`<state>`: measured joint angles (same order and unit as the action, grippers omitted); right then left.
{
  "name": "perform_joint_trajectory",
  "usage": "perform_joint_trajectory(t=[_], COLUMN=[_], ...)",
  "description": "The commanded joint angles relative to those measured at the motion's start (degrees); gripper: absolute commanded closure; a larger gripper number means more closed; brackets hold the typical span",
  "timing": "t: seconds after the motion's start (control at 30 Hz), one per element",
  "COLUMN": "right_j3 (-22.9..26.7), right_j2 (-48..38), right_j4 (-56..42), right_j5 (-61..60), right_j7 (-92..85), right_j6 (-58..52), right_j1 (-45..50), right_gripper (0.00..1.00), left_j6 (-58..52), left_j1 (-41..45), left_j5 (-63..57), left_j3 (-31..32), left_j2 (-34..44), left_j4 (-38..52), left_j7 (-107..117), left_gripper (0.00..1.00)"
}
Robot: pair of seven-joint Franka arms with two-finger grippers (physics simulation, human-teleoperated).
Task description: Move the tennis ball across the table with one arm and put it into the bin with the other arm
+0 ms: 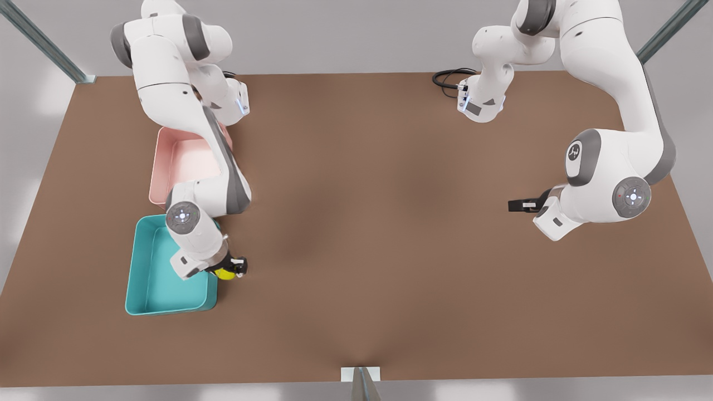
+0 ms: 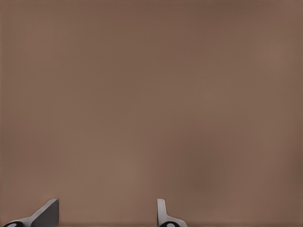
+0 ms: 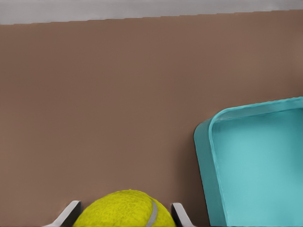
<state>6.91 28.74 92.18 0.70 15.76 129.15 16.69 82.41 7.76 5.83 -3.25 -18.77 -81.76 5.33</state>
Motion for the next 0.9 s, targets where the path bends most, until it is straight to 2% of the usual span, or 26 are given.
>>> perform_joint_trajectory(t=[0.0,0.13,0.3,0.33,0.37,0.5,0.63,0.67,0.7,0.73,0.87], right_j3=[0.2,0.2,0.1,0.1,0.1,-0.1,-0.7,-0.8,-0.8,-0.2,-0.1], right_j2=[-0.3,0.6,2.2,2.6,2.6,2.6,2.0,-1.6,-9.1,-18.3,-30.1], right_j4=[-0.2,0.5,4.2,4.1,4.1,2.7,-12.8,-12.6,-9.1,-1.1,4.1], right_j5=[1.5,1.5,0.4,0.2,-1.1,-1.1,-1.8,-1.5,-1.8,-3.6,-2.2], right_j7=[-34.3,-42.0,-41.0,-41.1,-41.5,-41.4,-25.9,-23.4,-23.2,-23.2,-20.2], right_j6=[-7.3,-7.3,-7.3,-7.5,-7.5,-8.0,-30.9,-34.8,-37.1,-35.2,-40.6], right_j1=[-4.9,-12.6,-14.0,-14.0,-14.0,-13.8,-8.6,-7.9,-6.5,-6.8,-7.3], right_gripper=[0.4,0.4,0.4,0.31,0.0,0.0,0.0,0.0,0.0,0.0,0.0], left_j6=[0.1,0.2,0.1,0.0,-0.1,-0.1,-0.1,-0.1,-0.1,-0.3,-0.7], left_j1=[0.0,0.1,0.1,0.1,0.1,0.2,0.2,0.2,0.1,-0.1,0.2], left_j5=[0.0,0.0,0.0,0.0,0.0,0.0,0.0,0.0,0.0,0.0,0.0], left_j3=[0.0,0.0,0.0,0.0,0.0,0.0,0.0,0.0,0.0,0.0,0.0], left_j2=[0.0,0.0,-0.2,-0.2,-0.1,-0.1,-0.2,-0.2,-0.1,0.0,0.0], left_j4=[0.0,0.0,0.0,0.0,0.0,0.0,0.0,0.0,0.0,0.0,0.0], left_j7=[0.1,0.1,0.1,0.1,0.1,0.2,0.1,0.2,0.1,0.1,0.2], left_gripper=[0.0,0.0,0.0,0.0,0.0,0.0,0.0,0.0,0.0,0.0,0.0])
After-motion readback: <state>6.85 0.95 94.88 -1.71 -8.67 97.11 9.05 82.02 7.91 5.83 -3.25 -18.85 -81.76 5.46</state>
